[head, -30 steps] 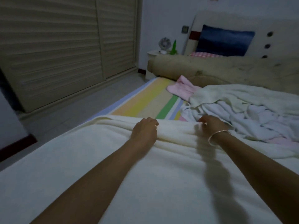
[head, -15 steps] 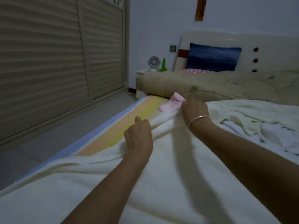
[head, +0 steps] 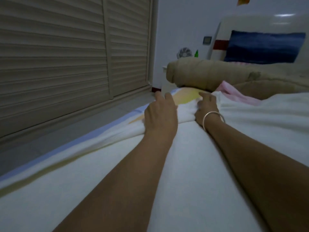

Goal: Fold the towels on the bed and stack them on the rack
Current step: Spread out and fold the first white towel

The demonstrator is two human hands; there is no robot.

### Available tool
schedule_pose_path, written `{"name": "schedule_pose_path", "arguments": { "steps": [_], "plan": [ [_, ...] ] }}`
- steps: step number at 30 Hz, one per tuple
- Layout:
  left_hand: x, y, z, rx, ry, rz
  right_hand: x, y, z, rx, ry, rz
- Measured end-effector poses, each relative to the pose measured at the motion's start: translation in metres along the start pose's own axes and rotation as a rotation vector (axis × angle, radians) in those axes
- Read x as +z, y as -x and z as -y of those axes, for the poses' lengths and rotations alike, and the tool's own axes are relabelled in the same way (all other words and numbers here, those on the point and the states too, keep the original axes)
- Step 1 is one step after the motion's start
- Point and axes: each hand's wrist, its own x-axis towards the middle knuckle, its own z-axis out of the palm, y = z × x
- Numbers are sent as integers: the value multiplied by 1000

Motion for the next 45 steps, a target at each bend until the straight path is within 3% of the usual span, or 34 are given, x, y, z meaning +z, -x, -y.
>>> {"name": "schedule_pose_path", "arguments": {
  "steps": [2, 4, 7, 9, 12, 15, 19, 22, 25, 27, 29, 32, 34, 35, 36, 38, 39, 41, 45],
  "plan": [
    [-2, 4, 5, 78, 27, 66, -3, 4, 9, -38, -69, 34],
    [-9, 9, 6, 114, -14, 1, -1, 6, 14, -100, -29, 20],
    [-6, 4, 10, 169, -165, -63, -3, 7, 22, -59, -50, -217],
    [-7, -5, 15, 83, -279, -27, -4, 8, 27, 37, 64, -324],
    [3, -14, 31, -33, -452, 130, -4, 11, 33, 12, 371, -131],
    [14, -21, 41, -93, -511, 191, 5, 8, 29, -220, 373, 125],
    [14, -18, 49, -128, -537, 343, 12, 2, 29, -30, 534, 522],
    [6, -13, 49, -87, -407, 332, 9, 6, 37, -32, 765, 394],
    [-4, -11, 36, 79, -178, 88, 10, 9, 50, -219, 1007, 116],
    [-7, -5, 22, 185, -24, 88, 12, 9, 45, -272, 999, 86],
    [-4, 3, 14, 205, 11, 195, 12, 3, 43, -227, 990, 82],
    [-1, 5, 22, 2, -51, 324, 22, -9, 53, -191, 893, 168],
    [-2, 7, 27, -172, -85, 455, 29, -16, 51, -2, 662, 371],
    [-2, 7, 28, -215, -97, 510, 30, -15, 45, 67, 594, 391],
    [-2, 7, 29, -229, -103, 551, 30, -12, 40, 78, 565, 294],
    [2, 6, 30, -236, -89, 585, 26, -6, 37, -62, 588, -13],
    [5, 6, 31, -233, -81, 581, 23, -4, 42, -130, 557, -74],
    [10, 5, 33, -235, -81, 566, 13, 8, 60, -167, 440, -15],
    [6, 9, 33, -235, -47, 455, -16, 80, 85, 8, 278, 289]
  ]
}}
